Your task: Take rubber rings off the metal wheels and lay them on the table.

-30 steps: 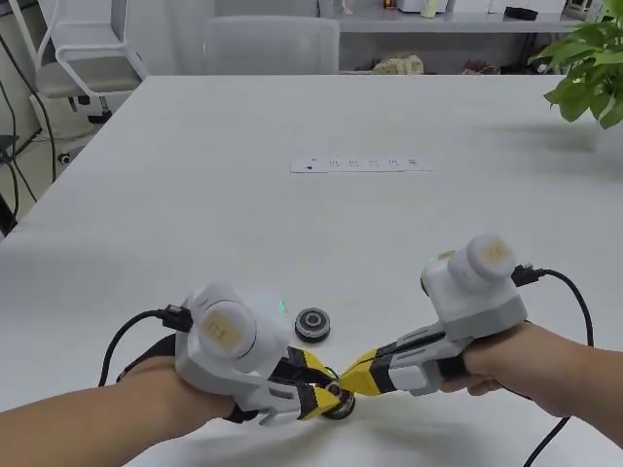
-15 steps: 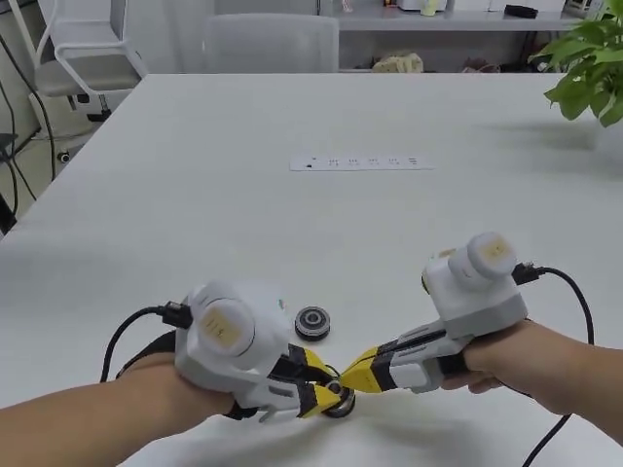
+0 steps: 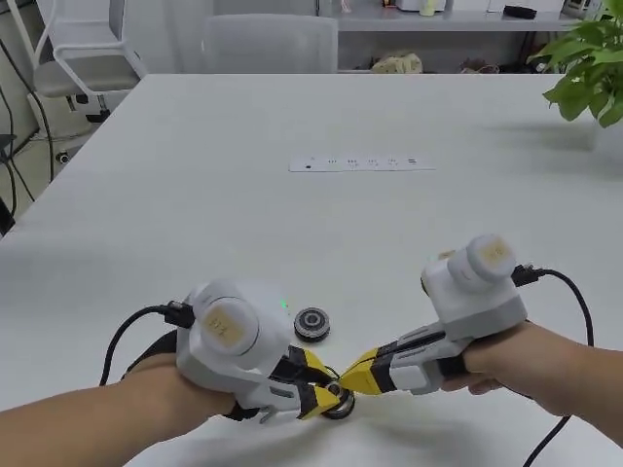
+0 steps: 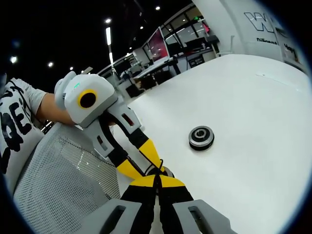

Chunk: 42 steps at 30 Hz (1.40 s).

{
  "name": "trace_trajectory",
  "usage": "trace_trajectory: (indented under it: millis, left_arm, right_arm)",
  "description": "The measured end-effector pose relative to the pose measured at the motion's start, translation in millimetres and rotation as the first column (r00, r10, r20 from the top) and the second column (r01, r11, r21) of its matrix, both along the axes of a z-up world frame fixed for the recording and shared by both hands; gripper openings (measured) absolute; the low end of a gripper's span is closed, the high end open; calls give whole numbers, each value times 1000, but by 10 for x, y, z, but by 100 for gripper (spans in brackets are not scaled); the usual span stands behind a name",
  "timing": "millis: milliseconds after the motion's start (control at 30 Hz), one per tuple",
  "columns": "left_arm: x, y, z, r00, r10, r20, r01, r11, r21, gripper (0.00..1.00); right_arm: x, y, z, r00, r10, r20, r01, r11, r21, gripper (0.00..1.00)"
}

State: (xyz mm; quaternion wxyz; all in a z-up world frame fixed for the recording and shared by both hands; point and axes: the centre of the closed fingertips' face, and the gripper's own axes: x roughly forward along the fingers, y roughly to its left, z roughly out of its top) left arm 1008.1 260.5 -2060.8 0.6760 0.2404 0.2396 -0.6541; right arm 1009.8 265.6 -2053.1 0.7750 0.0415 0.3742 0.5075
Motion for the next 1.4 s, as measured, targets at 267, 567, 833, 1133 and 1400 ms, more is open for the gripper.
trace_trajectory:
  millis: [267,567,833,1133,1400]
  left_arm:
    - [-7,-3,6,999,11,-35,-11,1000,-2,10]
    - [8,22,19,1000,6,-20,-6,1000,16,13]
    - [-16,54,78,1000,-9,-15,10,1000,17,20]
    - [-70,129,205,1000,-9,-26,9,1000,0,24]
    - [-73,205,394,999,27,-44,-30,998,-53,30]
  right_arm:
    - [0,-8,0,1000,-5,-4,5,1000,2,0]
    - [6,-2,17,1000,-10,-3,10,1000,8,0]
    - [36,-19,39,1000,-23,-1,23,1000,18,0]
    - [45,-18,66,1000,-26,4,26,999,24,0]
    - [55,-21,82,1000,-29,8,29,999,27,0]
